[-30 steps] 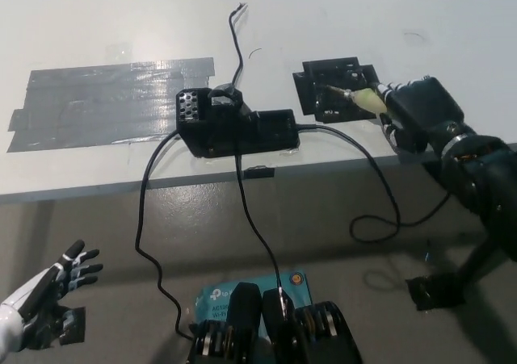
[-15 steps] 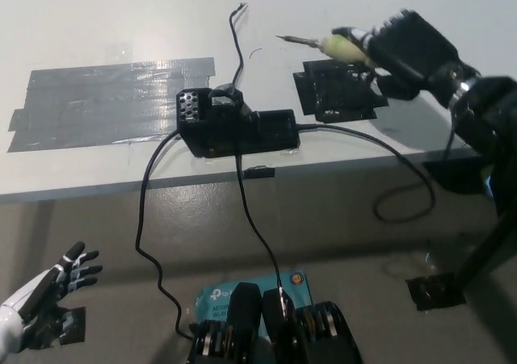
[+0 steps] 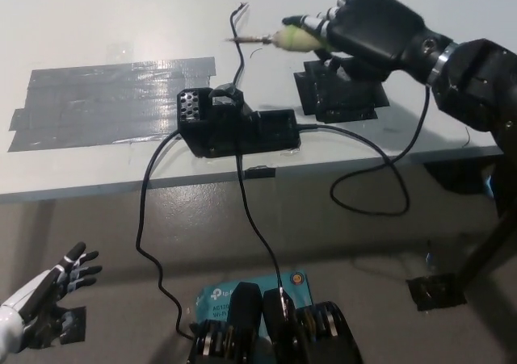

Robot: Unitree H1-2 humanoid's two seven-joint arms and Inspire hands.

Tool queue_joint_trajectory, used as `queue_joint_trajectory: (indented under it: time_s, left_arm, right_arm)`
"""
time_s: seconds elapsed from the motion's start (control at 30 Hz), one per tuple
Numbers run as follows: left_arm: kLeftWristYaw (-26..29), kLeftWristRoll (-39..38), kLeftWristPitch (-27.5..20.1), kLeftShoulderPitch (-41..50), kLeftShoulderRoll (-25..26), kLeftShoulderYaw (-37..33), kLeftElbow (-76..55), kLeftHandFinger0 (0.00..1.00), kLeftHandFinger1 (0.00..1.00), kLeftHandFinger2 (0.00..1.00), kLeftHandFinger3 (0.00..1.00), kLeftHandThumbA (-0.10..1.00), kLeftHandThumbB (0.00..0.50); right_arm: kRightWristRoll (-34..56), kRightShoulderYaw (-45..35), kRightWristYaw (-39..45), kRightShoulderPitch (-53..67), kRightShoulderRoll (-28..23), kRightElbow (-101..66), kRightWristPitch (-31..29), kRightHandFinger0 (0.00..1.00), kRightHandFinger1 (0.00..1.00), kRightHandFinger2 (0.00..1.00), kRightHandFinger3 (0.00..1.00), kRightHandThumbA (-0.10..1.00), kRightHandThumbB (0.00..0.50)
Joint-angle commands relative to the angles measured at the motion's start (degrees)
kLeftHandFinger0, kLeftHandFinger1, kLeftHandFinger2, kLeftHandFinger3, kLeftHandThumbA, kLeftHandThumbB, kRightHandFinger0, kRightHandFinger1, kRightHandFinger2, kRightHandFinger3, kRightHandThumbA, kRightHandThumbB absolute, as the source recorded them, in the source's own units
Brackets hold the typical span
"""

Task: The robot uses its right hand to grab and lift the soldering gun kept on the middle of the table and puts it in its base

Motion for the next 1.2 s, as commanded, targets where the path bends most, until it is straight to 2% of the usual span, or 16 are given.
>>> queue_joint_trajectory:
  time_s: [0.0, 0.07, 0.2, 0.33, 0.37, 0.4, 0.47, 0.67, 0.73, 0.77, 0.9, 0.97, 1.07, 1.1, 1.13, 1.17]
  left_arm:
    - [-0.64, 0.24, 0.86, -0.74, 1.10, -0.03, -1.61, 1.00, 1.00, 1.00, 1.00, 1.00, 0.162]
    - [-0.57, 0.33, 0.76, -0.57, 1.17, 0.01, -1.88, 1.00, 1.00, 1.00, 1.00, 1.00, 0.167]
    - [-0.41, 0.56, 0.68, -0.44, 1.18, 0.05, -2.10, 1.00, 1.00, 1.00, 1.00, 1.00, 0.188]
    - [-0.59, 0.66, 0.72, -0.53, 1.29, 0.01, -2.09, 1.00, 1.00, 1.00, 1.00, 1.00, 0.207]
    - [-0.63, 0.74, 0.77, -0.57, 1.33, -0.06, -2.02, 1.00, 1.00, 1.00, 1.00, 1.00, 0.217]
    - [-0.69, 1.04, 0.69, -0.64, 1.46, -0.26, -1.86, 1.00, 1.00, 1.00, 1.00, 1.00, 0.221]
    - [-0.87, 0.70, 0.46, -0.85, 1.29, -0.07, -1.43, 1.00, 1.00, 1.00, 1.00, 1.00, 0.214]
    - [-0.77, 0.97, 0.88, -1.08, 1.25, -0.44, -1.97, 1.00, 1.00, 1.00, 1.00, 1.00, 0.189]
    - [-0.82, 0.89, 0.87, -1.04, 1.21, -0.34, -2.29, 1.00, 1.00, 1.00, 1.00, 1.00, 0.221]
    - [-0.73, 0.97, 0.89, -1.10, 1.26, -0.43, -2.43, 1.00, 1.00, 1.00, 1.00, 1.00, 0.225]
    - [-0.92, 0.87, 0.89, -1.57, 1.15, -0.50, -1.94, 1.00, 1.00, 1.00, 1.00, 1.00, 0.230]
    - [-0.93, 1.29, 0.81, -1.67, 1.27, -0.79, -1.91, 1.00, 1.00, 1.00, 1.00, 1.00, 0.209]
    - [-0.79, 1.15, 0.63, -1.54, 1.11, -0.63, -2.04, 1.00, 1.00, 1.00, 1.00, 1.00, 0.224]
    - [-0.72, 1.15, 0.78, -1.52, 1.09, -0.59, -2.10, 1.00, 1.00, 1.00, 1.00, 1.00, 0.211]
    - [-0.62, 1.39, 0.66, -1.48, 1.14, -0.68, -2.19, 1.00, 1.00, 1.00, 1.00, 1.00, 0.209]
    - [-0.64, 1.48, 0.39, -1.44, 1.15, -0.71, -2.18, 1.00, 1.00, 1.00, 1.00, 1.00, 0.209]
  right_arm:
    - [1.33, 0.36, -0.30, -3.71, -0.91, -2.49, -1.28, 0.00, 0.00, 0.01, 0.19, -0.10, 0.267]
    - [1.14, 0.77, -1.01, -3.26, -1.15, -2.62, -1.28, 0.00, 0.00, 0.00, 0.32, -0.10, 0.302]
    - [-1.56, 1.83, -2.63, -2.51, -2.10, -2.37, -1.28, 0.00, 0.00, 0.00, 0.42, -0.10, 0.343]
    - [-2.61, 2.35, -3.35, -2.10, -2.70, -1.65, -1.28, 0.00, 0.00, 0.00, 0.47, -0.10, 0.321]
    - [-1.55, 2.91, -1.86, -2.26, -2.83, -1.74, -1.28, 0.00, 0.00, 0.19, 0.49, -0.10, 0.310]
    - [-0.96, 3.26, -1.70, -2.32, -2.75, -1.49, -1.28, 0.00, 0.00, 0.17, 0.51, -0.10, 0.317]
    - [-0.04, 4.29, -3.04, -2.61, -2.72, -0.81, -1.28, 0.00, 0.00, 0.01, 0.49, -0.10, 0.334]
    - [-1.83, 9.87, -9.19, -3.93, -3.13, 1.29, -1.28, 0.00, 0.00, 0.00, 0.37, -0.09, 0.360]
    - [-3.31, 11.81, -9.69, -4.55, -3.40, 1.68, -1.28, 0.00, 0.00, 0.00, 0.37, -0.08, 0.313]
    - [-4.41, 13.87, -11.57, -5.08, -3.53, 2.47, -1.28, 0.00, 0.00, 0.29, 0.33, -0.10, 0.286]
    - [-1.58, 15.88, -11.05, -5.53, -3.49, 3.27, -1.28, 0.00, 0.00, 0.42, 0.25, -0.10, 0.190]
    - [-1.82, 16.37, -11.90, -5.74, -3.11, 4.06, -1.28, 0.00, 0.00, 0.37, 0.22, -0.10, 0.181]
    - [-1.73, 15.20, -10.53, -5.46, -2.45, 4.68, -1.28, 0.00, 0.00, 0.36, 0.26, -0.10, 0.226]
    - [-2.68, 13.73, -8.73, -5.08, -2.14, 4.69, -0.97, 0.00, 0.00, 0.12, 0.33, -0.10, 0.225]
    - [-4.69, 12.09, -5.87, -4.72, -1.80, 4.62, -0.08, 0.00, 0.00, 0.01, 0.43, -0.10, 0.217]
    - [-5.33, 11.93, -4.84, -4.73, -1.73, 4.54, 0.47, 0.00, 0.00, 0.00, 0.44, -0.10, 0.219]
